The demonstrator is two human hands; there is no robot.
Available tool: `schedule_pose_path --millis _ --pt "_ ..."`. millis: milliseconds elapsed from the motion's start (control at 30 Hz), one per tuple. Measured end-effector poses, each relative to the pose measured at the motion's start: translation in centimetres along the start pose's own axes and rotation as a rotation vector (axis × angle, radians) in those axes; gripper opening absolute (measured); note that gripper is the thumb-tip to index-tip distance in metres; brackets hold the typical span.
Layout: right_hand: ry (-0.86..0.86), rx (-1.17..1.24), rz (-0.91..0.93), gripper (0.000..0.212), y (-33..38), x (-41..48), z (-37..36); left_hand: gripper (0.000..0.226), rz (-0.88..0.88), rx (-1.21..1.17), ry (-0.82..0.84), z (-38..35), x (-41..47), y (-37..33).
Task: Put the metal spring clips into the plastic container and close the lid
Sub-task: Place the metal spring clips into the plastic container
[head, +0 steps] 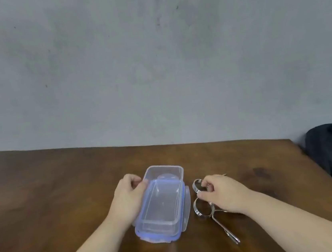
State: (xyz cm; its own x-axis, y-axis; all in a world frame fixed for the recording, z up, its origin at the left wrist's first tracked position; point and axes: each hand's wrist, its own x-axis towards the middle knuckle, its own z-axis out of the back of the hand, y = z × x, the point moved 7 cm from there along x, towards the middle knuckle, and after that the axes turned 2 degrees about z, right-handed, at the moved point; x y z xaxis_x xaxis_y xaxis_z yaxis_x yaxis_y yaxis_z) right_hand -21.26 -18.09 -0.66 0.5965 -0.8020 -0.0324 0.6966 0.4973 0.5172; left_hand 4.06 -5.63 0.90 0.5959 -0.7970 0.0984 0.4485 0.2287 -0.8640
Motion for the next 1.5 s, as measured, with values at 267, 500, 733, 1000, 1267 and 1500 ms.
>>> schedule_pose_path --millis 267,500,733,1000,1267,1500 --pt "0.043 -0.406 -0.014 0.065 0.5 -0.8 -3.7 0.027 0.197 -0.235 -0.117 -2.0 -4.4 4.7" --pt "-0.023 -0.192 -0.116 0.048 -0.1 -0.9 -2.7 0.020 0.207 -0.391 -0.115 -2.4 -4.3 5.5" --pt "-0.193 0.013 0.010 0.058 2.8 0.3 3.2 0.014 0.250 -0.581 -0.062 -2.5 -1.4 6.8" --pt "0.038 -0.275 0.352 0.073 10.0 4.2 2.6 0.021 0.226 -0.591 0.029 -2.4 4.2 8.5" --pt "0.378 -0.715 0.602 0.058 15.2 9.7 -4.1 0.032 0.141 -0.563 0.076 -2.9 8.8 8.8" --pt "0.537 -0.606 0.588 0.026 14.4 12.5 -10.1 0.044 0.107 -0.530 0.120 -3.6 10.6 8.1"
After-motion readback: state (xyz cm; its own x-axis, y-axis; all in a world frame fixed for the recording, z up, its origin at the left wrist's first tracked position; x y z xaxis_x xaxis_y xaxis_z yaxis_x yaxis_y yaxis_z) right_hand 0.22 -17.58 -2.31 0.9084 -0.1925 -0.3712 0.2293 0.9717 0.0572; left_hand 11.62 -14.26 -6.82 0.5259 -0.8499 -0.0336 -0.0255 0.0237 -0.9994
